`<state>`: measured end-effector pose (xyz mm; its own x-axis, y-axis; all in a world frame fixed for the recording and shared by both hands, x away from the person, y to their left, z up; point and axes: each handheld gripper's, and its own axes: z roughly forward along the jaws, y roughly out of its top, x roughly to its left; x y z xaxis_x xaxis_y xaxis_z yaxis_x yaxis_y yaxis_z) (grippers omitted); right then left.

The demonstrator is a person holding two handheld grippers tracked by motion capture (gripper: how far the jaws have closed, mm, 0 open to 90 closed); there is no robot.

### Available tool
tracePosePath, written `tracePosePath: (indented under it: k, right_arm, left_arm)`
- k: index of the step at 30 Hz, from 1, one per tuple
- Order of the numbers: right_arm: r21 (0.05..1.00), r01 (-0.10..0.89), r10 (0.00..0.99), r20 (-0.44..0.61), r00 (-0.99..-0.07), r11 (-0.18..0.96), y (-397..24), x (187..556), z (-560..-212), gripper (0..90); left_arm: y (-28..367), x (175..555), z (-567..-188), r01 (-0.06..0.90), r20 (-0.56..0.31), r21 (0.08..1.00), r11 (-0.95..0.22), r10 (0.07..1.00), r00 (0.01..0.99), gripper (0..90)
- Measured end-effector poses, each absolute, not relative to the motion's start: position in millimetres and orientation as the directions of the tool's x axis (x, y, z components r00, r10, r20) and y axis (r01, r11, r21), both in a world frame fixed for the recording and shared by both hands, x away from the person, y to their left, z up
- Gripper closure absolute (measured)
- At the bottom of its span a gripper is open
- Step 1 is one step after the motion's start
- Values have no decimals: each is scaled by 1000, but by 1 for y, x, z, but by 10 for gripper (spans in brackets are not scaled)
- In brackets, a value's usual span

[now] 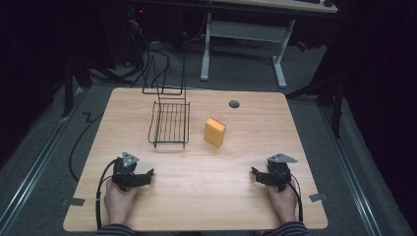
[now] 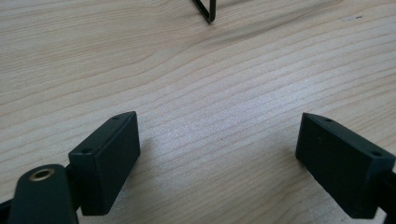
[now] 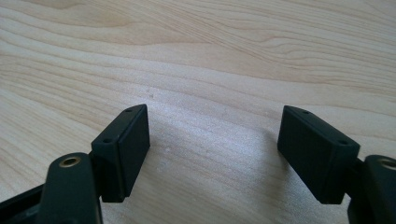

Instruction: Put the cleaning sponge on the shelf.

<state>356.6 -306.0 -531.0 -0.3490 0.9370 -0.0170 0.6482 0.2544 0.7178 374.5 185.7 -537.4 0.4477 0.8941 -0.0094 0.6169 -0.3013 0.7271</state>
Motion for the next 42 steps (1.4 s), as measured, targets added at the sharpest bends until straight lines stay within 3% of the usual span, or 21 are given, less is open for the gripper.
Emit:
tracePosePath:
  k: [42]
  right_arm:
    - [717, 649, 937, -16, -349, 254, -306, 357, -531, 255]
  left_arm:
    - [184, 378, -537, 616, -17, 729, -298, 892, 451, 157]
